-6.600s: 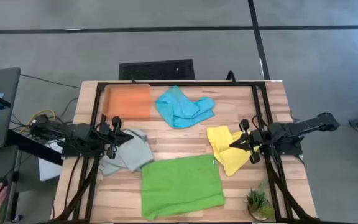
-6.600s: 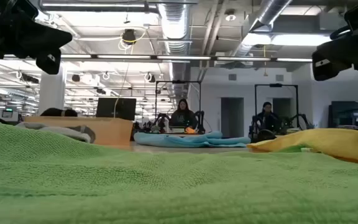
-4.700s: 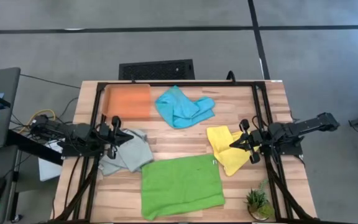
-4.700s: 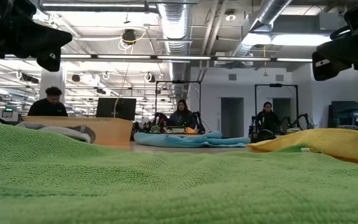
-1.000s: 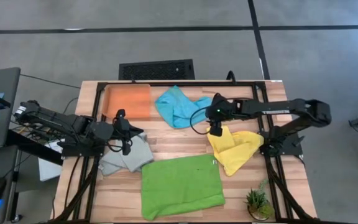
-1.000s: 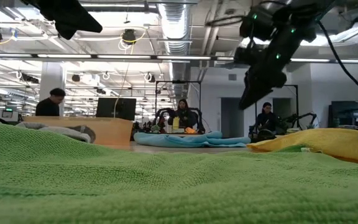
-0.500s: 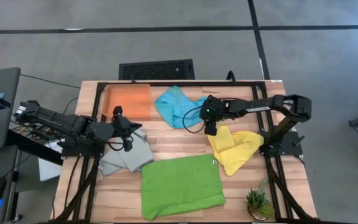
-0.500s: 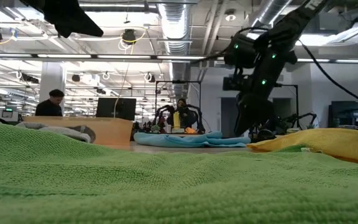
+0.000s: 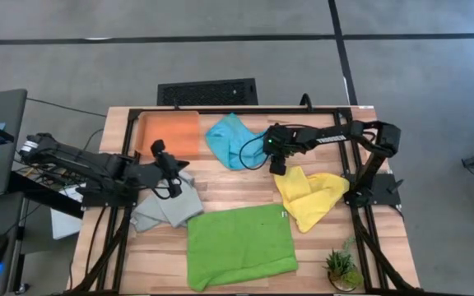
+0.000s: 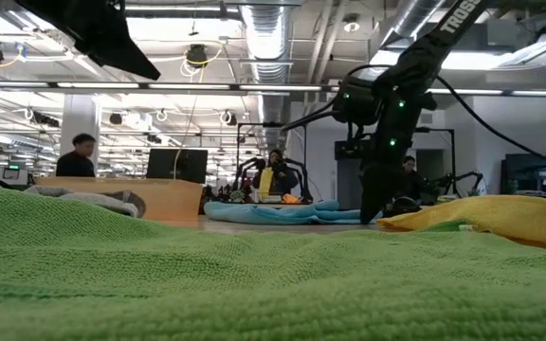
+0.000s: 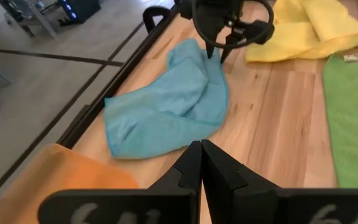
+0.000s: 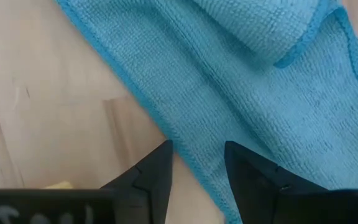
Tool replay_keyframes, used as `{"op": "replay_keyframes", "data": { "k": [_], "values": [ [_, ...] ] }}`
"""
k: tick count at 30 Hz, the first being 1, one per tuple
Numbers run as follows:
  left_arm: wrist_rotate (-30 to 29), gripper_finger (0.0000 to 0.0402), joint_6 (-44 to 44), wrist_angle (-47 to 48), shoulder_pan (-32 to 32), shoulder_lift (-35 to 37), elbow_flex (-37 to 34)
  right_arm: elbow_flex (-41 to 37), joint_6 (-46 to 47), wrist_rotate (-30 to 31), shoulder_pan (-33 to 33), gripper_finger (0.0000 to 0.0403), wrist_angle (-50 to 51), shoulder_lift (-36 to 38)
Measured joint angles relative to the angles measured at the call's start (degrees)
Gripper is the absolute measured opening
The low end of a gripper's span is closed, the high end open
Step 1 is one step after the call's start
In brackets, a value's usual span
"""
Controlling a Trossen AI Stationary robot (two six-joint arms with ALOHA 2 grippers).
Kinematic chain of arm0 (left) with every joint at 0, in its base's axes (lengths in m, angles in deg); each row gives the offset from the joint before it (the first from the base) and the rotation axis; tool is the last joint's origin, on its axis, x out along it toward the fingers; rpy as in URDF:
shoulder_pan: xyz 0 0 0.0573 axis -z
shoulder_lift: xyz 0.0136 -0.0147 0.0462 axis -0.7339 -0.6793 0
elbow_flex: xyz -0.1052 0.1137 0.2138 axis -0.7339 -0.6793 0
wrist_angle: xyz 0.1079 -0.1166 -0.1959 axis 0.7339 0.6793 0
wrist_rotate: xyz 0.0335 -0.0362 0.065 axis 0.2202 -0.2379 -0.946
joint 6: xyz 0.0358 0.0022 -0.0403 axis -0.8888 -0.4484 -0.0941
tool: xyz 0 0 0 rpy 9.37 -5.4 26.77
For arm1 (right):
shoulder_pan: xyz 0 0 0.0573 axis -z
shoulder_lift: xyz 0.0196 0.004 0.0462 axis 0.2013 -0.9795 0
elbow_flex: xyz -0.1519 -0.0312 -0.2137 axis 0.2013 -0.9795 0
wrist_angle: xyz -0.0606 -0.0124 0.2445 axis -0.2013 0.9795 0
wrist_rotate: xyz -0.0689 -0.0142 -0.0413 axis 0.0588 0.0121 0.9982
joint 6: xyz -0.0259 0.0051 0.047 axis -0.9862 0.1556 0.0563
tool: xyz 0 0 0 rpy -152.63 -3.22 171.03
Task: Fold microfiber towels
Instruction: Fold the blue microfiber cloth
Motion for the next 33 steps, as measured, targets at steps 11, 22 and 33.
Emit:
{"op": "replay_keyframes", "data": {
  "k": [11,22,33],
  "values": [
    [0.92,0.0,-0.02,-0.59,-0.09,-1.18,0.0,0.04,-2.61,0.17,0.17,0.0171,2.8,0.26],
    [1.27,0.0,0.04,-0.67,-0.09,-1.18,0.0,0.0,-5.97,1.79,0.68,0.0162,2.18,-0.41],
    [1.26,0.0,0.11,-0.68,-0.09,-1.18,0.0,-0.07,-6.15,3.39,1.05,0.0159,0.21,-0.57]
  ]
}}
